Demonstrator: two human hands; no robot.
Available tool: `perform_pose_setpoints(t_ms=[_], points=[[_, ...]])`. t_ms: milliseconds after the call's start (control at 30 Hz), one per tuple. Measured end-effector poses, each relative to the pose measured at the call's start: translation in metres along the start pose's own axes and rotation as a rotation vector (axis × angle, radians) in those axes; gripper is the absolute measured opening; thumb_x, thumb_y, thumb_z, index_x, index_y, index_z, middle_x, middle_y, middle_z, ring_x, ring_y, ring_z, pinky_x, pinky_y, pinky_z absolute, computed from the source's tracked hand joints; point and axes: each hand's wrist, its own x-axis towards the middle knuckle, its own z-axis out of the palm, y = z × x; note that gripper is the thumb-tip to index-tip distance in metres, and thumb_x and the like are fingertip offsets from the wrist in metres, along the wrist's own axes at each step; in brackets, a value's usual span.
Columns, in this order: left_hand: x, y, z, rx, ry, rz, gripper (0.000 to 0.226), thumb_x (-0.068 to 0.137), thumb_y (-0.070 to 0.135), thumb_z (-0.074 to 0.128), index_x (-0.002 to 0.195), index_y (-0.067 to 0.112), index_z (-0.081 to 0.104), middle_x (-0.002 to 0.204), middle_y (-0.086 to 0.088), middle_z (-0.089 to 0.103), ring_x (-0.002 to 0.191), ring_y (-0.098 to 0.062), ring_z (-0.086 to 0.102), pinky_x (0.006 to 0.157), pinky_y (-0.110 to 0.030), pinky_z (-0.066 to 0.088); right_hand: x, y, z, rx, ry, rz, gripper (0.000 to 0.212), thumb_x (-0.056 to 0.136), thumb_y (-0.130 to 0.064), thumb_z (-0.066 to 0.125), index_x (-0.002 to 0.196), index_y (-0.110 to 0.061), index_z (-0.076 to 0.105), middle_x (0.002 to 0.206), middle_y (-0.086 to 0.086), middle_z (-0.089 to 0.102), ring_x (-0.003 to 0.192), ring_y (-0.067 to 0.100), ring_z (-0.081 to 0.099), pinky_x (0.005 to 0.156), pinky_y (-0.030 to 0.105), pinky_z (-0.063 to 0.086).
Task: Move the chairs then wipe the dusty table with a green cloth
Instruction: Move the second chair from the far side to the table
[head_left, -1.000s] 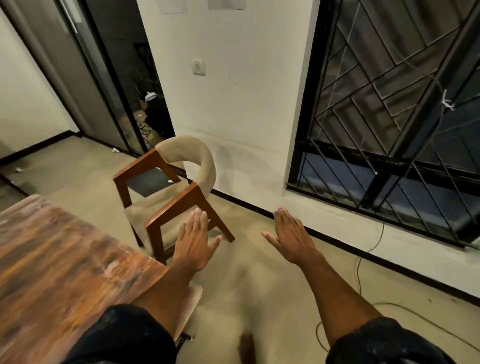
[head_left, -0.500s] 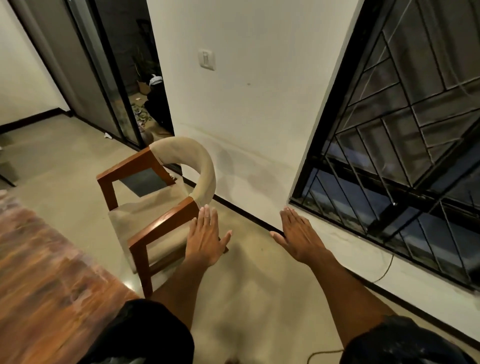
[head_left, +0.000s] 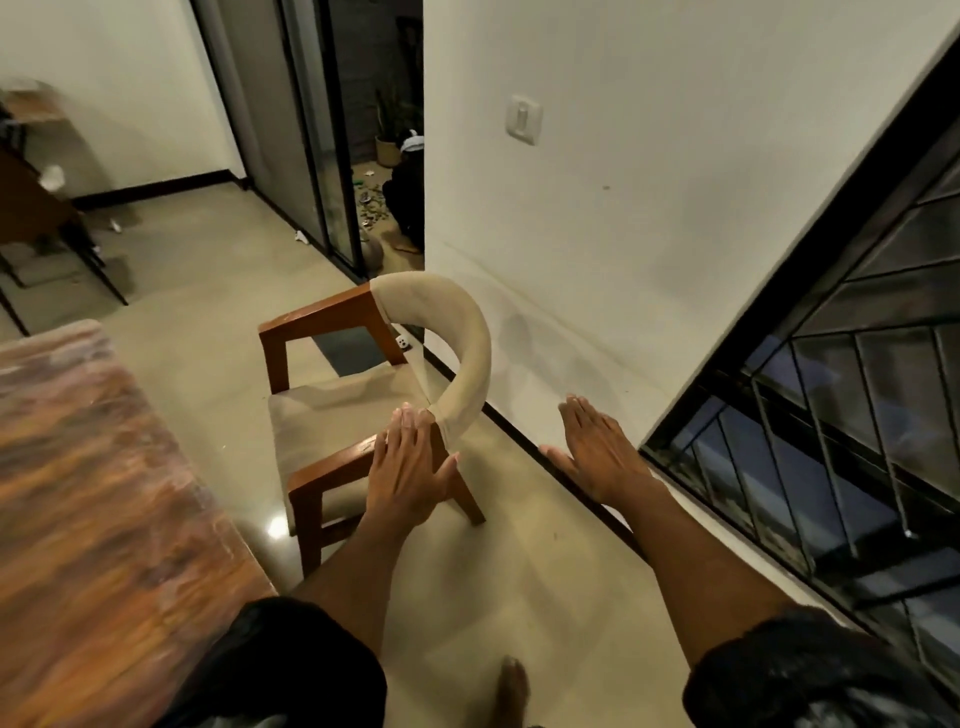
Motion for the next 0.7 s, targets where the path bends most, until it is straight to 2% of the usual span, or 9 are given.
perform_pose_setpoints(t_ms=[200, 267, 333, 400, 467, 533, 567, 600, 700], points=[[0.045, 0.003, 0.001, 0.006, -0.004, -0.093, 0.09, 0.106, 0.07, 0.028, 0.171, 0.015, -0.001, 0.178, -0.009, -0.01, 0.165, -0.026, -0.012, 0.131, -0.047, -0.004, 0.068, 0.031, -0.009, 0.018, 0.034, -0.077, 0.078, 0.108, -0.062, 0.029, 0.161, -0.005, 0.024, 0.174, 0.019, 0.018, 0.163, 0.03, 0.013, 0.129, 0.043, 0.02], [0.058, 0.008, 0.002, 0.016, -0.008, -0.117, 0.09, 0.106, 0.07, 0.028, 0.171, 0.016, -0.003, 0.178, -0.008, -0.013, 0.164, -0.026, -0.014, 0.13, -0.047, -0.006, 0.087, 0.042, -0.012, 0.031, 0.026, -0.089, 0.093, 0.1, -0.075, 0.012, 0.159, -0.005, 0.025, 0.173, 0.019, 0.02, 0.163, 0.03, 0.014, 0.128, 0.043, 0.022], [0.071, 0.014, 0.003, 0.023, 0.006, -0.148, 0.09, 0.105, 0.071, 0.025, 0.171, 0.016, -0.004, 0.178, -0.008, -0.013, 0.164, -0.025, -0.014, 0.128, -0.044, -0.009, 0.105, 0.052, -0.014, 0.052, 0.016, -0.126, 0.122, 0.081, -0.089, -0.016, 0.159, -0.005, 0.025, 0.173, 0.019, 0.02, 0.163, 0.03, 0.014, 0.128, 0.043, 0.023], [0.083, 0.02, 0.004, 0.03, 0.021, -0.175, 0.09, 0.105, 0.072, 0.024, 0.171, 0.017, -0.004, 0.178, -0.007, -0.012, 0.165, -0.025, -0.013, 0.126, -0.042, -0.011, 0.128, 0.062, -0.015, 0.084, -0.012, -0.144, 0.133, 0.072, -0.09, -0.027, 0.16, -0.005, 0.024, 0.173, 0.019, 0.019, 0.163, 0.031, 0.013, 0.128, 0.044, 0.022], [0.09, 0.02, 0.009, 0.051, 0.016, -0.195, 0.09, 0.105, 0.072, 0.024, 0.171, 0.017, -0.003, 0.178, -0.007, -0.012, 0.165, -0.025, -0.012, 0.125, -0.042, -0.011, 0.147, 0.067, -0.016, 0.117, -0.024, -0.162, 0.117, 0.086, -0.088, -0.008, 0.161, -0.004, 0.023, 0.174, 0.02, 0.017, 0.163, 0.031, 0.013, 0.129, 0.044, 0.021], [0.093, 0.018, 0.014, 0.07, -0.023, -0.213, 0.09, 0.105, 0.072, 0.024, 0.171, 0.016, -0.003, 0.178, -0.009, -0.012, 0.165, -0.026, -0.012, 0.127, -0.044, -0.009, 0.161, 0.068, -0.013, 0.118, -0.016, -0.194, 0.086, 0.105, -0.069, 0.024, 0.162, -0.003, 0.022, 0.174, 0.02, 0.017, 0.163, 0.031, 0.013, 0.129, 0.044, 0.02], [0.095, 0.018, 0.016, 0.074, -0.049, -0.227, 0.091, 0.105, 0.072, 0.023, 0.17, 0.015, -0.003, 0.178, -0.009, -0.012, 0.165, -0.026, -0.012, 0.129, -0.045, -0.007, 0.168, 0.069, -0.01, 0.114, -0.016, -0.22, 0.08, 0.108, -0.061, 0.033, 0.162, -0.003, 0.022, 0.174, 0.02, 0.016, 0.163, 0.031, 0.013, 0.129, 0.044, 0.02], [0.098, 0.02, 0.019, 0.076, -0.051, -0.238, 0.091, 0.105, 0.072, 0.023, 0.17, 0.014, -0.003, 0.178, -0.01, -0.012, 0.165, -0.026, -0.012, 0.13, -0.045, -0.006, 0.175, 0.071, -0.007, 0.112, -0.01, -0.238, 0.079, 0.109, -0.059, 0.035, 0.163, -0.002, 0.021, 0.174, 0.02, 0.016, 0.163, 0.031, 0.012, 0.129, 0.044, 0.02], [0.115, 0.027, 0.023, 0.082, -0.061, -0.257, 0.091, 0.105, 0.072, 0.023, 0.17, 0.014, -0.004, 0.178, -0.01, -0.012, 0.165, -0.026, -0.012, 0.131, -0.046, -0.005, 0.195, 0.078, 0.001, 0.113, -0.041, -0.248, 0.087, 0.103, -0.065, 0.025, 0.164, -0.003, 0.019, 0.174, 0.02, 0.015, 0.163, 0.031, 0.012, 0.129, 0.044, 0.02]])
